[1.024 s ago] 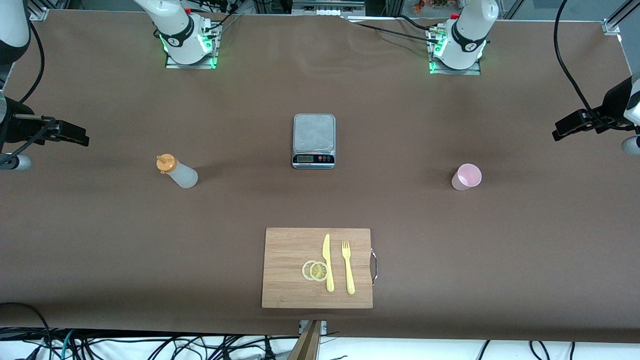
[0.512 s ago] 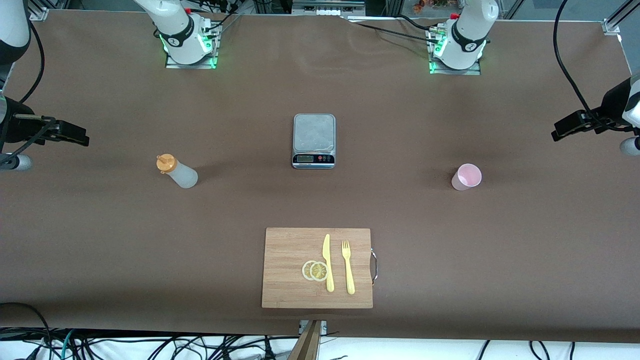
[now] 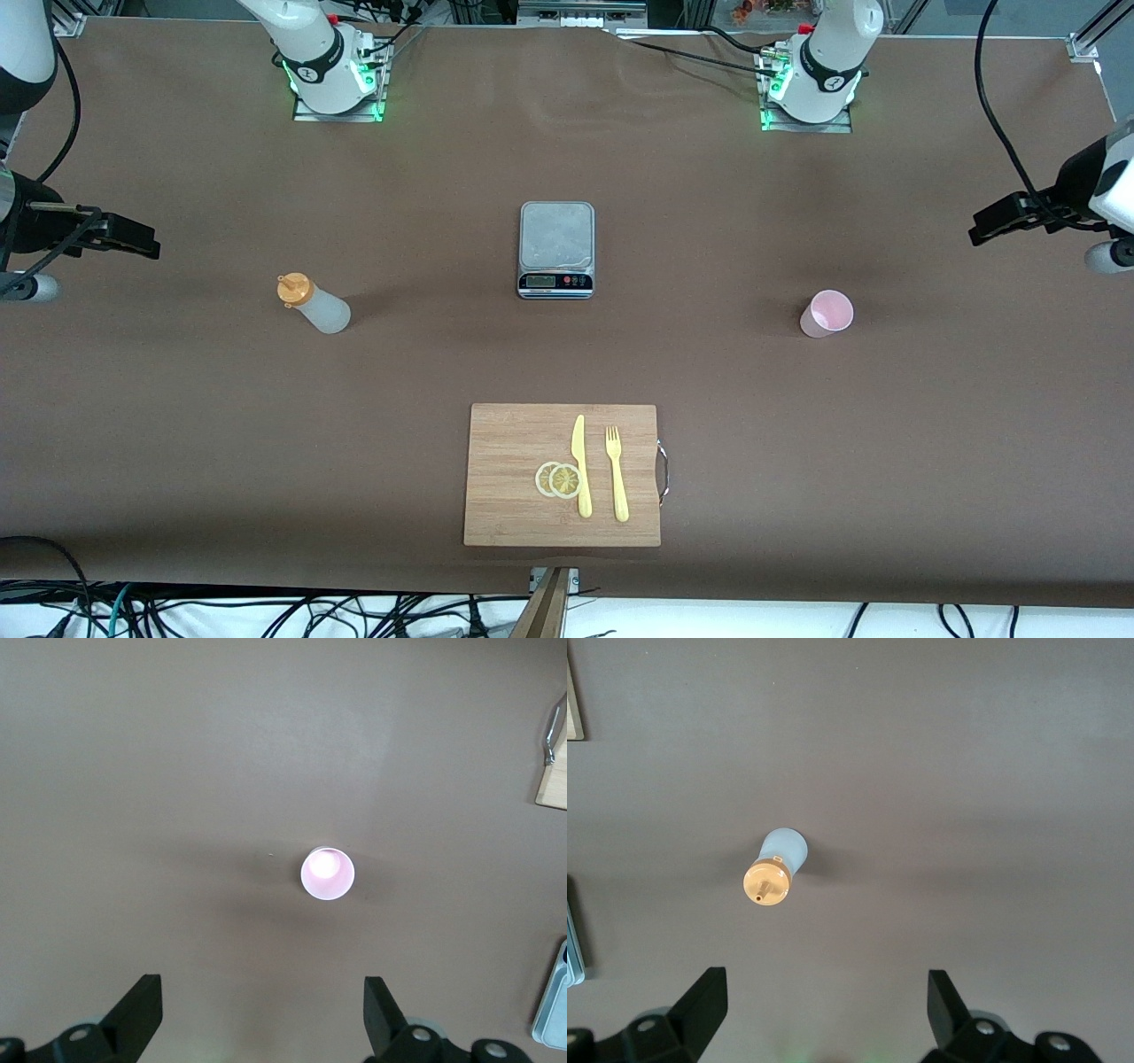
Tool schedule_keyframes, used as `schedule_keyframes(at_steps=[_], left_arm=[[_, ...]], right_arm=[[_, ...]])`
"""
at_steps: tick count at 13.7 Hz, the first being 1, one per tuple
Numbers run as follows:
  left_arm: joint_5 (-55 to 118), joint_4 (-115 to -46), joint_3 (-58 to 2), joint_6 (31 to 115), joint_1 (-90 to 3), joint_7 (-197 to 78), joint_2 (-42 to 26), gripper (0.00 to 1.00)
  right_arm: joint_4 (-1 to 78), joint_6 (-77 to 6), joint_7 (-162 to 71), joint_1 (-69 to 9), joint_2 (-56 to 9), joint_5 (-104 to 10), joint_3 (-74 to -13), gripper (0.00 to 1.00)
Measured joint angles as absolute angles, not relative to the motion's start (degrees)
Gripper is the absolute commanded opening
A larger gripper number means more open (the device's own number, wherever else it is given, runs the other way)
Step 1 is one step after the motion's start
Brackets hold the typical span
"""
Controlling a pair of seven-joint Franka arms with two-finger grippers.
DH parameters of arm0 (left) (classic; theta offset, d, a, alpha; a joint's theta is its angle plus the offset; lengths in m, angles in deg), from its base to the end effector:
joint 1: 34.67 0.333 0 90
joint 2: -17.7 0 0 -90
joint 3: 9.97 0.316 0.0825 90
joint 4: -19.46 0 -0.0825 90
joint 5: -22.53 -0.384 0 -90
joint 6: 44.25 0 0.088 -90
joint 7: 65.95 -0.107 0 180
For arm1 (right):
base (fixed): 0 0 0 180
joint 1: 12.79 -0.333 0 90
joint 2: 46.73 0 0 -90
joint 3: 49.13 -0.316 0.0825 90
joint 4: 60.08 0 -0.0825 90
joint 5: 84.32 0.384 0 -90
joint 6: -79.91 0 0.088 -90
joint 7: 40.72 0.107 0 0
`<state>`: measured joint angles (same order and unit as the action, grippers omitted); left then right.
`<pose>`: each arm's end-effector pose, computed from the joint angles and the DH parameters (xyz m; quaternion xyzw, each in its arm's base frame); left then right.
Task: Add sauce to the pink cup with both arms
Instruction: 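Move the left gripper toward the pink cup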
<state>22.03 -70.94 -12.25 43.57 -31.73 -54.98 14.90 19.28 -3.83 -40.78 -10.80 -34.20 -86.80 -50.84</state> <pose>0.5634 0.0080 0.5908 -0.9938 -0.1011 0.0464 0.0076 0.6075 -0.0100 0.5751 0.9973 -0.0029 -0.0711 0.0182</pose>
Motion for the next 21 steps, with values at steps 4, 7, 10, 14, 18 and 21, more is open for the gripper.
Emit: schedule_keyframes(at_steps=[4,7,10,14,18,21], left_arm=[[22.03,-71.69,-13.50,43.43,-31.78,-53.83,14.88,1.00],[22.03,-73.30,-13.50,43.44,-31.75,-53.84,14.85,1.00],[22.03,-75.23,-13.47,43.63,-31.58,-53.94,14.79,1.00],[22.03,-76.40,-13.39,43.65,-31.30,-55.30,14.80,1.00],[22.03,-77.25,-13.40,43.65,-31.21,-55.91,14.98,1.00],[22.03,-77.45,-13.40,43.75,-31.21,-56.31,15.02,1.00]], right_arm=[[19.28,-3.83,-40.78,-10.66,-34.20,-86.80,-50.79,1.00],[19.28,-3.83,-40.79,-10.67,-34.20,-86.80,-50.79,1.00],[19.28,-3.83,-40.80,-10.69,-34.20,-86.80,-50.79,1.00],[19.28,-3.83,-40.81,-10.73,-34.20,-86.80,-50.79,1.00],[19.28,-3.83,-40.82,-10.67,-34.20,-86.81,-50.79,1.00],[19.28,-3.87,-40.82,-10.65,-34.09,-86.81,-50.73,1.00]])
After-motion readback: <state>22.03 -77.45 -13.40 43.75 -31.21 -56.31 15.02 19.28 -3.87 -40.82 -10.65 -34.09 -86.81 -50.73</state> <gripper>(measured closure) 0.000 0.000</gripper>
